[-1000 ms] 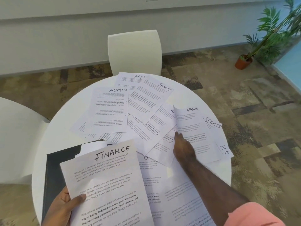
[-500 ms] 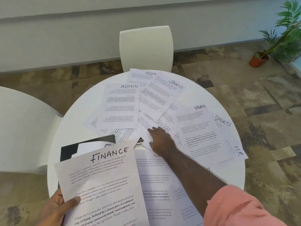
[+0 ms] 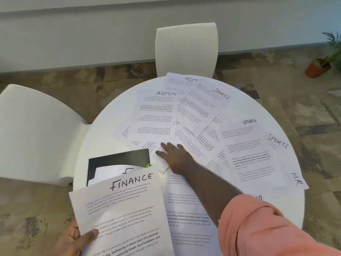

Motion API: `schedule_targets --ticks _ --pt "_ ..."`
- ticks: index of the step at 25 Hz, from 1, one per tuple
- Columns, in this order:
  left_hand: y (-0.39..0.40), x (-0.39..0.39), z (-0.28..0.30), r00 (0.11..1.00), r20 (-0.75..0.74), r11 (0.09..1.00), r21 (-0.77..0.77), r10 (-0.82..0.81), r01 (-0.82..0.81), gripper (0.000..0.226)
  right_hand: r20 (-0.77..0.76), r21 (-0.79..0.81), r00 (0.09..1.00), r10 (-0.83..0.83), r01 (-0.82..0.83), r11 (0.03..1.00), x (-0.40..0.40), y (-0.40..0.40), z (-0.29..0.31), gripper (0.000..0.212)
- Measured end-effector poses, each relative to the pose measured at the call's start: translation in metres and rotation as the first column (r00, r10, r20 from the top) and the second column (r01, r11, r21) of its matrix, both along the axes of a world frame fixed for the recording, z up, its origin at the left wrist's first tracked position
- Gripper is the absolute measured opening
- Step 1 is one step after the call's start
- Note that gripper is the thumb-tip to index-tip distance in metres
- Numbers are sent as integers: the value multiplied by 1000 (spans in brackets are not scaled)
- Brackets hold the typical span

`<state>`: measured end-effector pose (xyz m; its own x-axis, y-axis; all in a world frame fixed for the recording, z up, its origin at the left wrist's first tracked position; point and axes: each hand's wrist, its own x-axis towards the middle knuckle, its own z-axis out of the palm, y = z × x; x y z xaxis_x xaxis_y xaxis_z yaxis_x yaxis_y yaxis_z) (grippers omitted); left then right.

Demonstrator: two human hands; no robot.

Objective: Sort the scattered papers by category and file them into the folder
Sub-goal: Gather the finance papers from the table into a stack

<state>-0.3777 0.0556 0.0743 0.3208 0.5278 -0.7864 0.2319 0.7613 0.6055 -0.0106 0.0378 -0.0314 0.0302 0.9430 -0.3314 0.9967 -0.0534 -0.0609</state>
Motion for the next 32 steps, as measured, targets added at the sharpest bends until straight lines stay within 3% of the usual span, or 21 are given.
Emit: schedule_targets --ticks 6,10,17,23,27,32 --pt "5 -2 3 999 51 1000 -28 15 -13 49 -29 66 998 54 -52 996 -1 8 -3 44" --pt "10 -3 6 998 58 999 -37 3 0 48 -208 164 965 -163 198 966 5 -2 0 36" --pt "11 0 2 999 27 999 12 -34 33 49 -509 268 770 -386 568 778 27 -20 22 29" --pt "6 6 -5 1000 -8 996 79 27 -27 50 -508 484 775 -377 619 619 40 -28 29 25" --pt "6 13 -5 1000 3 995 98 14 -15 44 -571 472 723 -390 677 564 40 -35 31 21" --pt "6 14 -7 1000 21 998 62 18 -19 47 -501 653 819 -279 569 499 20 -57 41 35"
